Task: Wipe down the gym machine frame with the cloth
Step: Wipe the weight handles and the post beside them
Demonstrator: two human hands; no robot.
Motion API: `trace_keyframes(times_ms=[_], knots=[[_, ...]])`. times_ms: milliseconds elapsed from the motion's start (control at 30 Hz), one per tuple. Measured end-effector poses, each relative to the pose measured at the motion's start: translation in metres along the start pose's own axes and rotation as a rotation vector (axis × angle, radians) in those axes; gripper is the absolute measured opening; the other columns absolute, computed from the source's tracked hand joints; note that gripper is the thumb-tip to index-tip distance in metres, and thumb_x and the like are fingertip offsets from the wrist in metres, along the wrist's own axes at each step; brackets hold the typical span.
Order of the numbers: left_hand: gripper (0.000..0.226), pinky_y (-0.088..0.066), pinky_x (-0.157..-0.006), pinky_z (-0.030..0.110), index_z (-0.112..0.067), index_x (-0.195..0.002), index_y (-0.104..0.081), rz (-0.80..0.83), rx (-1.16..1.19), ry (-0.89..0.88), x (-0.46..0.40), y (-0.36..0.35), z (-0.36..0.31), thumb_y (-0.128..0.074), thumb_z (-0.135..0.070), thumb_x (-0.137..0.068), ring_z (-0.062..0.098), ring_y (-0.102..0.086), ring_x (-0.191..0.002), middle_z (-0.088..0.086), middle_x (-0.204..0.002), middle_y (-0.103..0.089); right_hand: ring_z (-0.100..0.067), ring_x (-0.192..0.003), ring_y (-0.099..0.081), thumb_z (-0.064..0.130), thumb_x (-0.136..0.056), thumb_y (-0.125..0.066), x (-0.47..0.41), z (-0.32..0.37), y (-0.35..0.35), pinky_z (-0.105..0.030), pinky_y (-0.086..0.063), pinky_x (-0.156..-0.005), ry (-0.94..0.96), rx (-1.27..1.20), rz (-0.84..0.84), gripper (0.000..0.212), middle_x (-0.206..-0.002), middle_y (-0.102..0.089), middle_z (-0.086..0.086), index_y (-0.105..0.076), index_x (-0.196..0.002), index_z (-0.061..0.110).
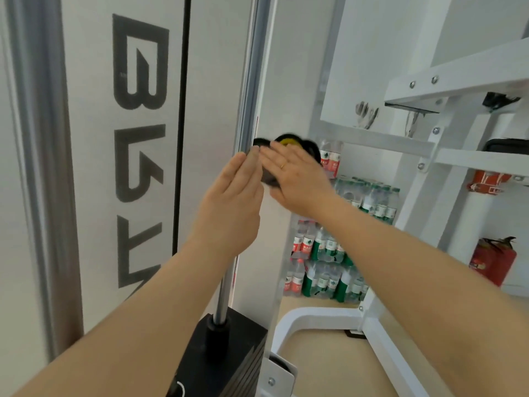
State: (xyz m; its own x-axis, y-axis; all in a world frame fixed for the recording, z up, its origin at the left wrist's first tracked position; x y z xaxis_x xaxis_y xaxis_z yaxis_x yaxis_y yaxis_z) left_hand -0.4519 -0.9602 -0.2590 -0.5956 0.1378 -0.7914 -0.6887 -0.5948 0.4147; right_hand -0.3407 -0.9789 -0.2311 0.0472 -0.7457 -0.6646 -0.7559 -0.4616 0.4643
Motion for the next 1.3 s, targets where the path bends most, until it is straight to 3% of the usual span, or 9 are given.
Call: trace_keyframes(times_ms=[100,267,467,567,700,867,1000,1167,1300], knots=[[0.054,-0.011,-0.114,0.041,-0.003,-0.095,-0.069,0.053,-0.044,0.040,0.000,0.003,-0.003,-0.020,-0.013,-0.076,0.029,-0.040,-0.132,0.013,-0.123,-0.059,-0.030,-0.131,-0.042,0.038,-0.085,-0.031,-0.010,-0.023,0.009,-0.038,-0.017,-0.112,-0.090,0.075,-0.045,0.062,-0.139,-0.049,-0.012,-0.048,-0.134,0.004],[0.051,0.019,-0.107,0.041,-0.007,-0.133,-0.041,0.198,-0.125,0.023,0.015,-0.002,-0.011,-0.014,-0.015,-0.091,0.028,0.009,-0.143,0.012,-0.152,-0.021,-0.027,-0.136,-0.032,0.040,-0.090,-0.037,0.054,0.018,-0.026,-0.041,-0.018,-0.113,-0.096,0.086,-0.094,0.058,-0.144,-0.043,-0.009,-0.044,-0.138,0.008],[0.045,0.022,-0.107,0.041,-0.006,-0.139,-0.027,0.533,-0.049,-0.126,0.070,-0.008,-0.030,-0.022,-0.018,-0.096,0.030,0.031,-0.135,0.014,-0.155,0.004,-0.021,-0.124,-0.051,0.041,-0.085,-0.031,0.134,0.094,-0.076,-0.037,-0.016,-0.114,0.278,0.080,0.214,0.055,-0.129,-0.059,-0.002,-0.062,-0.123,0.015],[0.045,0.022,-0.106,0.038,-0.005,-0.139,-0.030,0.592,0.021,-0.150,0.088,-0.009,-0.036,-0.024,-0.017,-0.096,0.029,0.024,-0.139,0.015,-0.155,0.000,-0.019,-0.124,-0.052,0.041,-0.082,-0.051,0.121,0.084,-0.073,-0.036,-0.028,-0.111,0.435,0.211,0.192,0.050,-0.130,-0.058,0.000,-0.059,-0.126,0.019],[0.039,0.014,-0.111,0.035,-0.012,-0.131,-0.047,0.664,0.212,-0.216,0.110,-0.013,-0.050,-0.031,-0.021,-0.096,0.024,-0.005,-0.144,0.008,-0.145,-0.037,-0.026,-0.124,-0.051,0.035,-0.082,-0.043,0.077,0.047,-0.049,-0.038,-0.023,-0.110,0.109,0.190,0.079,0.052,-0.132,-0.057,-0.006,-0.059,-0.126,0.014],[0.038,-0.034,-0.100,0.030,-0.019,-0.124,-0.051,0.817,0.399,-0.195,0.143,-0.026,-0.071,-0.027,-0.033,-0.098,0.015,-0.046,-0.115,-0.002,-0.122,-0.054,-0.027,-0.124,-0.052,0.039,-0.083,-0.034,0.106,0.087,-0.072,-0.038,-0.019,-0.109,0.019,-0.068,0.144,0.055,-0.128,-0.059,-0.008,-0.064,-0.120,0.012],[0.045,-0.038,-0.091,0.030,-0.020,-0.118,-0.054,0.813,0.377,-0.188,0.162,-0.035,-0.082,-0.020,-0.040,-0.097,0.015,-0.042,-0.115,-0.003,-0.117,-0.056,-0.024,-0.114,-0.059,0.040,-0.084,-0.035,0.167,0.134,-0.099,-0.033,-0.022,-0.106,0.087,-0.301,0.221,0.051,-0.114,-0.068,-0.004,-0.071,-0.106,0.011],[0.045,-0.034,-0.085,0.033,-0.018,-0.114,-0.056,0.844,0.240,-0.233,0.171,-0.039,-0.096,-0.023,-0.044,-0.097,0.025,-0.033,-0.120,0.000,-0.114,-0.055,-0.023,-0.117,-0.058,0.038,-0.087,-0.034,0.197,0.147,-0.115,-0.030,-0.018,-0.107,0.082,-0.389,0.321,0.052,-0.117,-0.066,-0.005,-0.067,-0.114,0.008],[0.040,-0.036,-0.085,0.034,-0.018,-0.116,-0.054,0.876,0.210,-0.213,0.170,-0.038,-0.101,-0.026,-0.040,-0.098,0.029,-0.030,-0.120,0.002,-0.114,-0.052,-0.024,-0.121,-0.054,0.040,-0.088,-0.036,0.186,0.120,-0.102,-0.036,-0.022,-0.108,0.191,-0.310,0.141,0.052,-0.126,-0.061,-0.006,-0.064,-0.120,0.010]])
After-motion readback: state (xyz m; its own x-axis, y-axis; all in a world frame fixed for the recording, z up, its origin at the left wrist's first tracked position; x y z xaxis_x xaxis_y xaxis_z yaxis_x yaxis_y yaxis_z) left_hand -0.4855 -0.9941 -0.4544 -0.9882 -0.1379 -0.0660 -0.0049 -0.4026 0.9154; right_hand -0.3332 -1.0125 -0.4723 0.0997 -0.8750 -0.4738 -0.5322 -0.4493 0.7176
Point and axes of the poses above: each hand's wrist, its own x-axis away from the middle knuckle, its own y-axis out of the back of the hand, z = x × y, the point moved 7 cm from there along -x, towards the middle knuckle
